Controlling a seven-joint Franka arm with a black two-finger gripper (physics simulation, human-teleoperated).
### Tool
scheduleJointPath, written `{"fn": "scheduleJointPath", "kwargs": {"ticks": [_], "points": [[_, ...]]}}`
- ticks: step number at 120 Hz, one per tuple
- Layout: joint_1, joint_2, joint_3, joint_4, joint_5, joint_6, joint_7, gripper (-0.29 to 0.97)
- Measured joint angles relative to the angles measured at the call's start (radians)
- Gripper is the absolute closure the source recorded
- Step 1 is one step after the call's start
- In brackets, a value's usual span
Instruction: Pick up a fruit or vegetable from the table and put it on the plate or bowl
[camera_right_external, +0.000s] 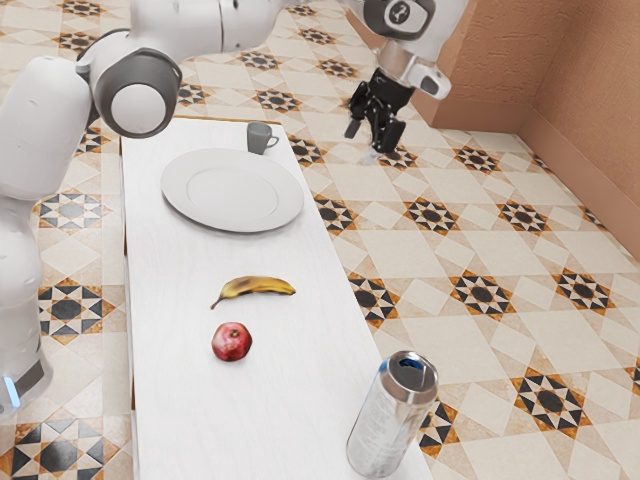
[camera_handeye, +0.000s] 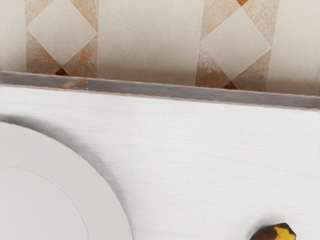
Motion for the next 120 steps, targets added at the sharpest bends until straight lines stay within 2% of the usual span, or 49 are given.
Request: {"fn": "scheduleJointPath", "kwargs": {"ticks": [13,29,40,63,76,80,99,111,120], "points": [[0.001,0.000,-0.001,-0.004,0.007,0.124,0.001,0.00],[0.002,-0.001,0.000,-0.004,0.002,0.209,0.003,0.00],[0.002,-0.007,-0.003,-0.004,-0.020,0.244,0.002,0.00],[-0.053,-0.028,-0.098,-0.015,-0.036,0.279,-0.030,0.00],[-0.053,-0.061,-0.112,-0.070,-0.041,0.282,-0.020,0.00],[-0.052,-0.091,-0.113,-0.126,-0.043,0.290,-0.010,0.00],[-0.060,-0.368,-0.113,-0.569,-0.078,0.370,0.059,0.00],[-0.079,-0.470,-0.113,-0.749,-0.098,0.426,0.106,0.00],[-0.068,-0.506,-0.126,-0.842,-0.114,0.479,0.145,0.00]]}}
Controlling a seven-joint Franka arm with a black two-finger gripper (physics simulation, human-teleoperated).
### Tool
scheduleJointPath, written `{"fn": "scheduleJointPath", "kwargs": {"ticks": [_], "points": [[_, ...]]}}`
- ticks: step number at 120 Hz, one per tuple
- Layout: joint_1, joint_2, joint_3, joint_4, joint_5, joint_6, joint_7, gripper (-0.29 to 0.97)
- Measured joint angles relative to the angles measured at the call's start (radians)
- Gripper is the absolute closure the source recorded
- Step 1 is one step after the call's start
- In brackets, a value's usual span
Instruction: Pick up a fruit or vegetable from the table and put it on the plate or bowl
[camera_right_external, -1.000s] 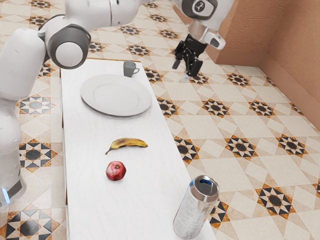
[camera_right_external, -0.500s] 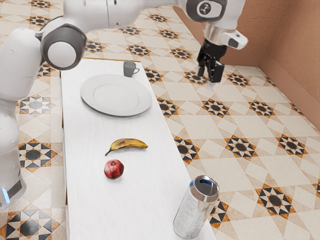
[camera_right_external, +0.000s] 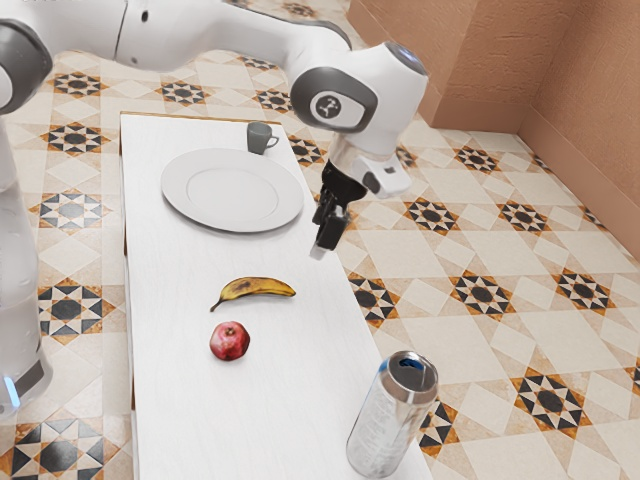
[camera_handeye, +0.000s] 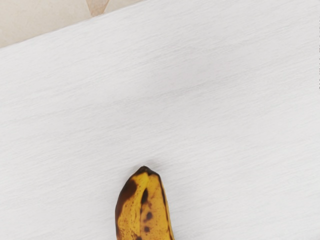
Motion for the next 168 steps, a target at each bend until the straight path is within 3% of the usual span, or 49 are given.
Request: {"fn": "scheduleJointPath", "kwargs": {"ticks": [43,81,168], "points": [[0.013,-0.191,-0.111,-0.302,-0.153,0.164,0.161,0.00],[0.013,-0.279,-0.190,-0.393,-0.254,0.191,0.258,0.00],[0.005,-0.487,-0.205,-0.541,-0.388,0.128,0.367,0.00]]}}
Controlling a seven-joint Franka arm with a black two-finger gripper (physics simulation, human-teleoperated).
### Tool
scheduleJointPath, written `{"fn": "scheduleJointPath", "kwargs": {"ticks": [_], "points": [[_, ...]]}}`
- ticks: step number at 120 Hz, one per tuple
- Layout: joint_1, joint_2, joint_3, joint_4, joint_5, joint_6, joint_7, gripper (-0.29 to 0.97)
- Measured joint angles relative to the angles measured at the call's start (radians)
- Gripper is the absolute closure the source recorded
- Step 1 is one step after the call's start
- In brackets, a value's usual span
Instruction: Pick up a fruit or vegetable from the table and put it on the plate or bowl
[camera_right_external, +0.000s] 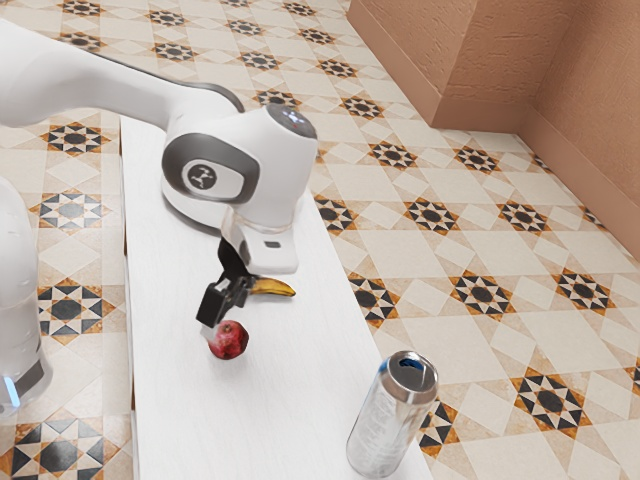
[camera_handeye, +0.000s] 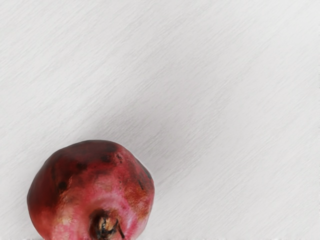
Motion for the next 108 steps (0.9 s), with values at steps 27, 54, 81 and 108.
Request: {"fn": "scheduleJointPath", "kwargs": {"ticks": [27,54,81,108], "points": [[-0.007,-0.051,-0.009,-0.032,-0.030,-0.004,0.023,0.00],[-0.004,-0.051,-0.008,-0.041,-0.008,-0.009,0.039,0.00],[0.002,-0.049,-0.008,-0.062,0.019,0.045,0.049,0.00],[0.004,-0.049,-0.008,-0.095,0.023,0.137,0.053,0.00]]}}
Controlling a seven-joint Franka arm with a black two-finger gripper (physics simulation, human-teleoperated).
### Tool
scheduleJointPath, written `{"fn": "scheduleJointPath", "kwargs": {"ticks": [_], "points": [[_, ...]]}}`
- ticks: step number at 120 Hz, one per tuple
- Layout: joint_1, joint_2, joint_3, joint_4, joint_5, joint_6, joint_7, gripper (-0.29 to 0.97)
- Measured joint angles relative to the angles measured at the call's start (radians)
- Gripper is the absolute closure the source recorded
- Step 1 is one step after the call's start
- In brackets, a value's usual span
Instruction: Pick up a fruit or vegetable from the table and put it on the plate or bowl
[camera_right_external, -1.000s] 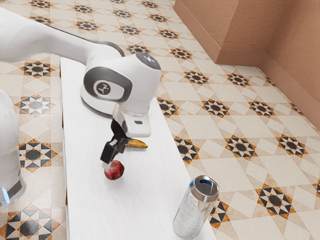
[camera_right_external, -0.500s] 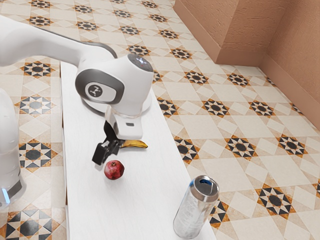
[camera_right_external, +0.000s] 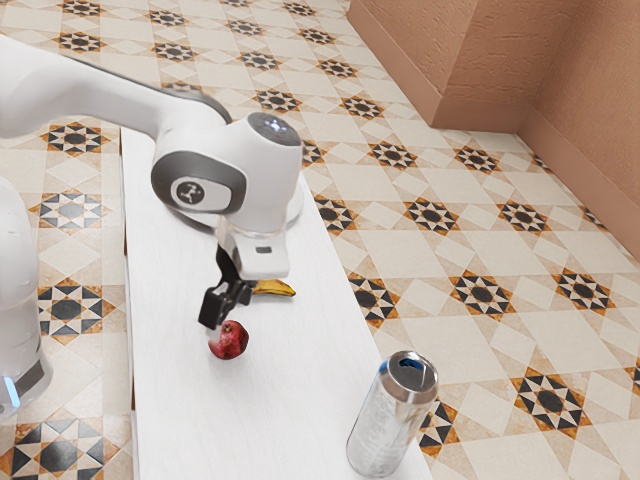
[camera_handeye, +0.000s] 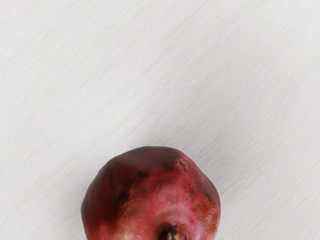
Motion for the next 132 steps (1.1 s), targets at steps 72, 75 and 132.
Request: {"fn": "scheduleJointPath", "kwargs": {"ticks": [72,75,132], "points": [[-0.002,0.003,-0.033,-0.058,-0.040,0.090,0.000,0.00],[-0.002,0.004,-0.034,-0.059,-0.042,0.093,0.000,0.00],[-0.002,0.018,-0.048,-0.095,-0.073,0.139,0.000,0.00]]}}
